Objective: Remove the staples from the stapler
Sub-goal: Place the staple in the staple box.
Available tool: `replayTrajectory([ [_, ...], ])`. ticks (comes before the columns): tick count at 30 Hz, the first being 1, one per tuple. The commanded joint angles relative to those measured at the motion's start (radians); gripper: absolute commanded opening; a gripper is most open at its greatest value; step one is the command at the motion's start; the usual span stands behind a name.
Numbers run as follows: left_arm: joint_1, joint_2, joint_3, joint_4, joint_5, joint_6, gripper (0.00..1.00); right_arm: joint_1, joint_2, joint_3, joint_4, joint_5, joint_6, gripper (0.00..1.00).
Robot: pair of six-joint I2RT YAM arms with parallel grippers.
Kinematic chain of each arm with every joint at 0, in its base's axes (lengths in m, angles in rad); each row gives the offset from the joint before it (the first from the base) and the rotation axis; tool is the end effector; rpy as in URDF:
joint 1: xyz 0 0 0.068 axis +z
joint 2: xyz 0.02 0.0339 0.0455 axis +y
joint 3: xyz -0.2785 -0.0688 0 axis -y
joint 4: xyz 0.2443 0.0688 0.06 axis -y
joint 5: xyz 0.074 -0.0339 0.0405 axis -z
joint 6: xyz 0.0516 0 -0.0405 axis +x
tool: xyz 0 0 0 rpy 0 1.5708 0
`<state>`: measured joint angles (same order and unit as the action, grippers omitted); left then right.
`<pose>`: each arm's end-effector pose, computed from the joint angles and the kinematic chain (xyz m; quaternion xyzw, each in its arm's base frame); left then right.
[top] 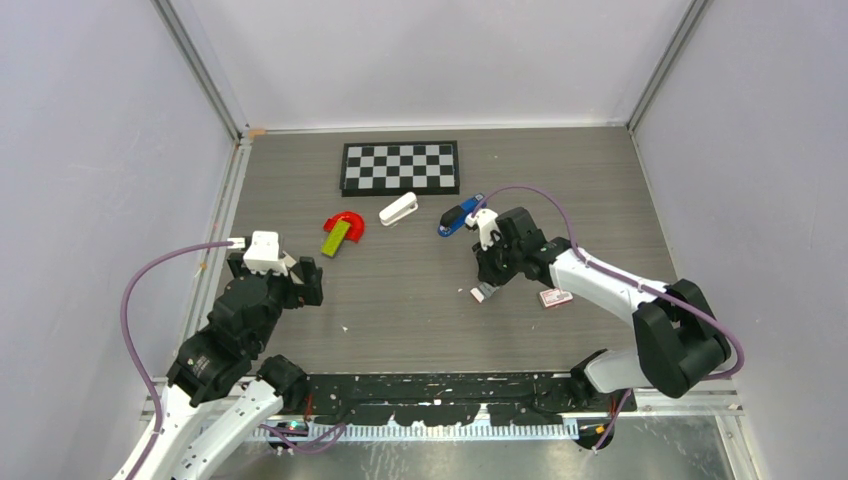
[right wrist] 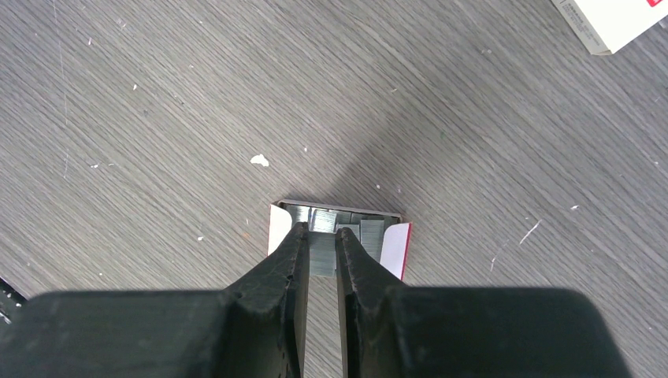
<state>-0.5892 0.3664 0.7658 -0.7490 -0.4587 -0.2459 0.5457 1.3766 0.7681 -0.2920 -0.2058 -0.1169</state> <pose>0.0748 -0.0225 0.3224 0.0078 0.8084 -0.0562 0.5859 0.2325 0.1535 0.1988 -0.3375 0.8773 0.1644 0.2990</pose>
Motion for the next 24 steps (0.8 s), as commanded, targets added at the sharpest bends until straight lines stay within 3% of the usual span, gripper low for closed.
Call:
replayTrajectory([
  [1, 0.006, 0.008, -0.005, 0.053, 0.011, 0.007, 1.00, -0.005, 0.010, 0.009, 0.022, 0.005, 0.024, 0.11],
  [24, 0.026, 0.014, -0.006, 0.057, 0.032, 0.006, 1.00, 0.003, 0.040, 0.038, -0.022, -0.048, 0.040, 0.11],
])
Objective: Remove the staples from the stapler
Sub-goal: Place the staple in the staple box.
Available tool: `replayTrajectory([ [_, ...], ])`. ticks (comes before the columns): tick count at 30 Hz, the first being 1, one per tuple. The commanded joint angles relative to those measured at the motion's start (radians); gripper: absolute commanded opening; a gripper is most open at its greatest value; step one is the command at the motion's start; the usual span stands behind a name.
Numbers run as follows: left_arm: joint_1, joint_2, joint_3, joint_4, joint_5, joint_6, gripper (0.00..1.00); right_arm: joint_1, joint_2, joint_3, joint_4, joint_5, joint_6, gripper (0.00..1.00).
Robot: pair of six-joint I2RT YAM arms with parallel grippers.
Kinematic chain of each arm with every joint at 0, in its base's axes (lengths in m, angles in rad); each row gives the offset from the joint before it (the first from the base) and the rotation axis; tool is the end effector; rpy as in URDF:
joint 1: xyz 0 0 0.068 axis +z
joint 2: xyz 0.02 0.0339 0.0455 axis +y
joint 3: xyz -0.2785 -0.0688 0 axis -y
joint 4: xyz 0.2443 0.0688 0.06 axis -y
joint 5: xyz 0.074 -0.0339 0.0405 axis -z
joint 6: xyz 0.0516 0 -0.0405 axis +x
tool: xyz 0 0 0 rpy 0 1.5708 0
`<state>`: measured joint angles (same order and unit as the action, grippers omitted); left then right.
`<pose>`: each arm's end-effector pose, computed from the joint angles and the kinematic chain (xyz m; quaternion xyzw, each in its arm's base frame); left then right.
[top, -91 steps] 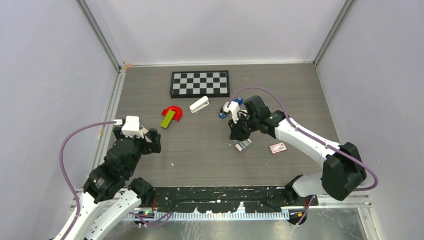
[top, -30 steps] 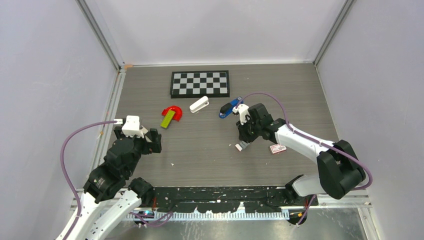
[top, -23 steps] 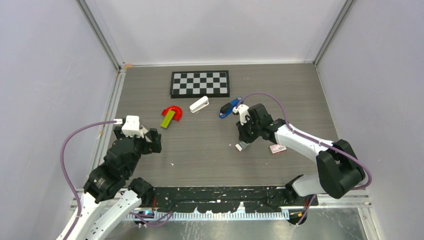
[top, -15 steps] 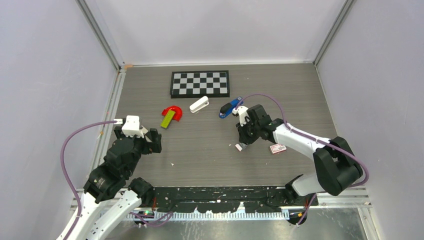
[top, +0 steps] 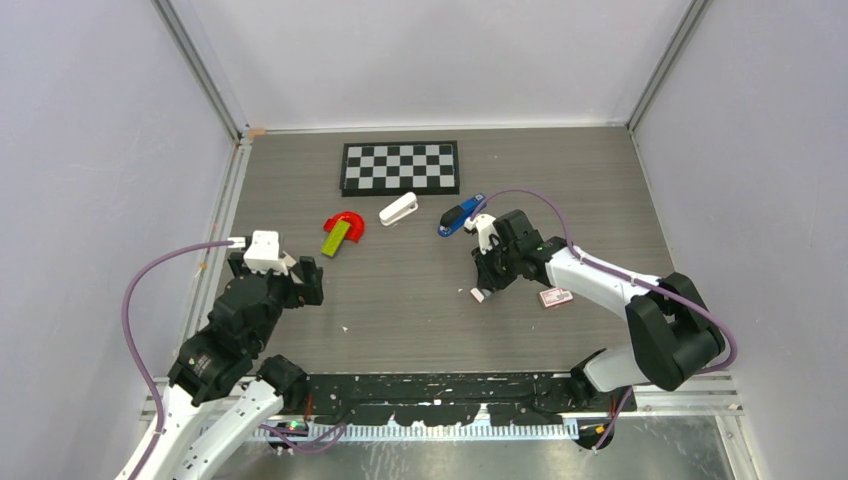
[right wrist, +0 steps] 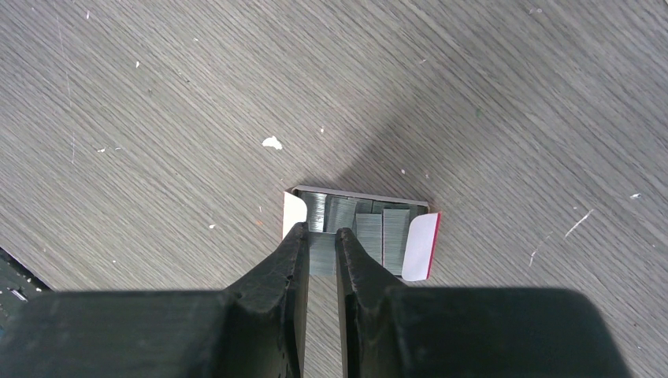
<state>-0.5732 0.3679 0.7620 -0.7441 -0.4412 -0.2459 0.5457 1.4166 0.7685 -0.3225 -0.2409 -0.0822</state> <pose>0.0758 -0.0227 0.3215 0.0065 0.8093 -0.0582 0.5844 0.2315 0.1550 0.1866 -0.3267 0.8911 0.1791 0.2593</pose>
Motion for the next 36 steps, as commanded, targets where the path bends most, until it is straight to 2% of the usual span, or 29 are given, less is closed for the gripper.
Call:
replayTrajectory([
  [1, 0.012, 0.012, -0.003, 0.053, 0.015, 0.007, 1.00, 0.005, 0.002, 0.038, 0.009, -0.008, 0.007, 0.11],
  [36, 0.026, 0.009, -0.004, 0.056, 0.030, 0.006, 1.00, 0.026, 0.054, 0.069, -0.015, 0.032, 0.002, 0.13],
])
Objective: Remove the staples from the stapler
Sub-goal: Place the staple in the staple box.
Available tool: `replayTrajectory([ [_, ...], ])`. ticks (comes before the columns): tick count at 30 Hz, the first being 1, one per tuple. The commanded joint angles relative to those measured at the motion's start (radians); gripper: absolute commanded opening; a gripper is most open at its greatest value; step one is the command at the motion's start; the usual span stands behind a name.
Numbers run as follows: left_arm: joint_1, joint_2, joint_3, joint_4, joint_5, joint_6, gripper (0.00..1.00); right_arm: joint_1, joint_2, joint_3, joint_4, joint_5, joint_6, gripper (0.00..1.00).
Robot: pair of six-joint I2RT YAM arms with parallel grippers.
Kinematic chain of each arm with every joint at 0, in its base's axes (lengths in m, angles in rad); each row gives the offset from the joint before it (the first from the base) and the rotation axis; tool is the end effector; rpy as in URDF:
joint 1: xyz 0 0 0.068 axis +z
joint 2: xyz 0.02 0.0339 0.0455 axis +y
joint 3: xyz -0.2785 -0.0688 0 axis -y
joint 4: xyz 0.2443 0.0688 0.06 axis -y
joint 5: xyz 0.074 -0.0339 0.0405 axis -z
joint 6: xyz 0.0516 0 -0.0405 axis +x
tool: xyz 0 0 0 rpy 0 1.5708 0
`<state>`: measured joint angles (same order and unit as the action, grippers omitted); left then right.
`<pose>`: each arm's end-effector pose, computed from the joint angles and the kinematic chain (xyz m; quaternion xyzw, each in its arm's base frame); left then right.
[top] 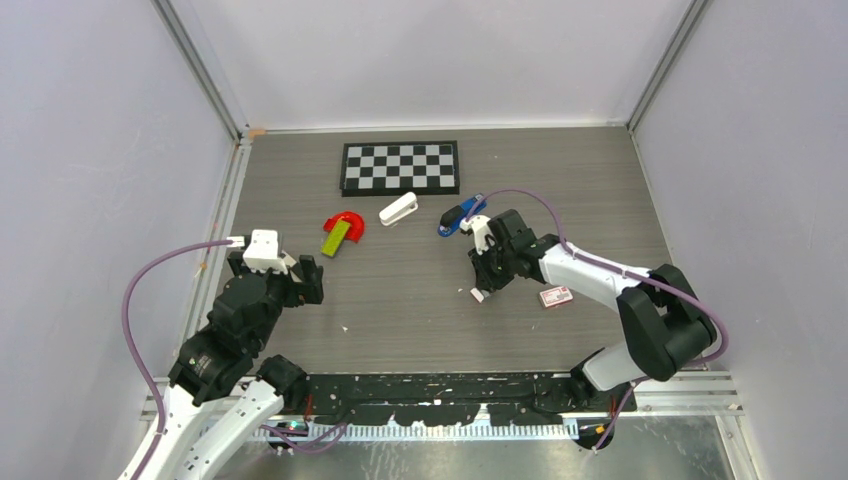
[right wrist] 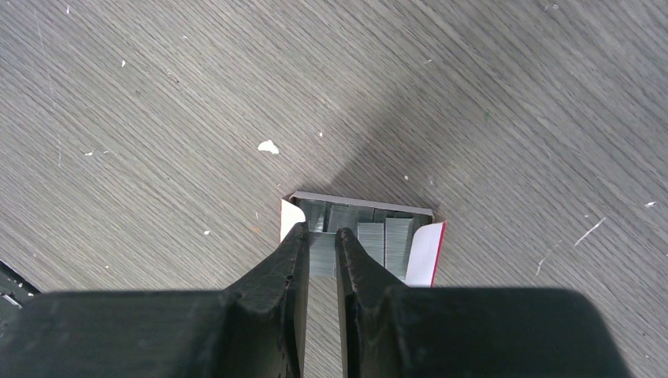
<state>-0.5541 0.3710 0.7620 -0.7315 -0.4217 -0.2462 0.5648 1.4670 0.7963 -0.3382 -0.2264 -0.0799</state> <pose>0.0771 -0.0229 0.3226 0.0031 0.8077 -0.0624 0.5863 0.2354 0.1629 0.1805 -0.3321 0.8956 0.1715 0.2414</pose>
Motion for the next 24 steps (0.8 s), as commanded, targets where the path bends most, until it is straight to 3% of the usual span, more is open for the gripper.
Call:
replayTrajectory([
  [1, 0.007, 0.006, -0.004, 0.043, 0.011, 0.006, 1.00, 0.008, 0.007, 0.042, 0.001, 0.021, 0.000, 0.13],
  [24, 0.011, 0.005, -0.004, 0.044, 0.015, 0.006, 1.00, 0.018, 0.027, 0.051, -0.023, 0.022, -0.017, 0.15],
])
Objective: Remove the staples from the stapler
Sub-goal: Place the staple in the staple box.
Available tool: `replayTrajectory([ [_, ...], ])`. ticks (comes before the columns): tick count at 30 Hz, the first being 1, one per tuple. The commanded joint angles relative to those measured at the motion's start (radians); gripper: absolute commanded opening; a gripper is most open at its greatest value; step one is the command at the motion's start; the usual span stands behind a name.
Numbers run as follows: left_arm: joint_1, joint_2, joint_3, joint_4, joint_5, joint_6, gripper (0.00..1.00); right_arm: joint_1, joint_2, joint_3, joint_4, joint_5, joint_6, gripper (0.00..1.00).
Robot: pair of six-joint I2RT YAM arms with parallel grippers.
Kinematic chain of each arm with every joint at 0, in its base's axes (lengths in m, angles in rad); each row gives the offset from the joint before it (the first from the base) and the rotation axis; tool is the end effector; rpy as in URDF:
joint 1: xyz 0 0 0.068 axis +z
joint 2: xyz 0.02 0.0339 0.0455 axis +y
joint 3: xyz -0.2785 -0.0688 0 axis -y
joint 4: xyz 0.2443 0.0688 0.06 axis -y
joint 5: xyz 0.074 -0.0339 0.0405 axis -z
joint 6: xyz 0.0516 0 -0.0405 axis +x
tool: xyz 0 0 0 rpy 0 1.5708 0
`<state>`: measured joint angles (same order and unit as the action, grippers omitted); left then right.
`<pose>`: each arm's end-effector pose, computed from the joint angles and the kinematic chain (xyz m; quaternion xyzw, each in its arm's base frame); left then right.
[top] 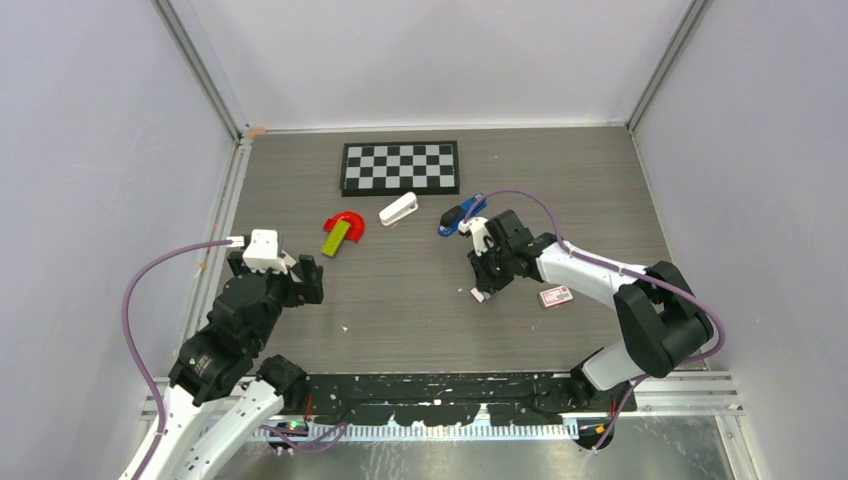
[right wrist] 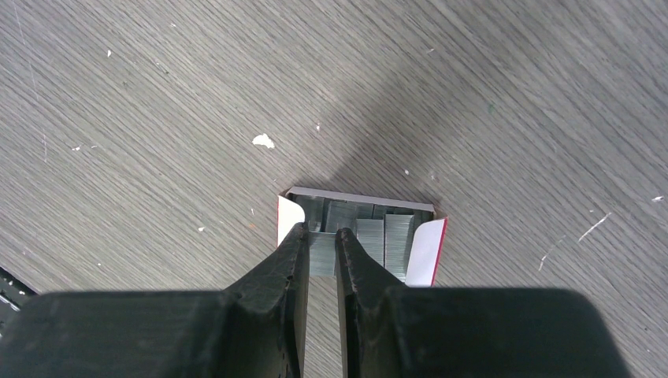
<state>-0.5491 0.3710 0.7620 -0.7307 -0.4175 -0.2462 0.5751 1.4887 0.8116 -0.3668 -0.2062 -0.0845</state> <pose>0.0772 -0.0227 0.3227 0.0022 0.8076 -0.0627 0.5863 0.2357 0.1654 0.1771 -0.3364 0.8999 0.1593 0.2271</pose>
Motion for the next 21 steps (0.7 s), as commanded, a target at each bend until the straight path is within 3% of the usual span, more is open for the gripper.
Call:
replayTrajectory([
  [1, 0.006, 0.005, -0.004, 0.043, 0.011, 0.006, 1.00, 0.008, 0.004, 0.034, 0.005, 0.002, -0.014, 0.16],
  [15, 0.011, 0.005, -0.004, 0.045, 0.014, 0.005, 1.00, 0.008, -0.013, 0.037, 0.008, 0.001, -0.014, 0.34],
  [21, 0.014, 0.008, -0.004, 0.045, 0.021, 0.005, 1.00, 0.008, -0.050, 0.049, 0.001, -0.016, -0.027, 0.35],
])
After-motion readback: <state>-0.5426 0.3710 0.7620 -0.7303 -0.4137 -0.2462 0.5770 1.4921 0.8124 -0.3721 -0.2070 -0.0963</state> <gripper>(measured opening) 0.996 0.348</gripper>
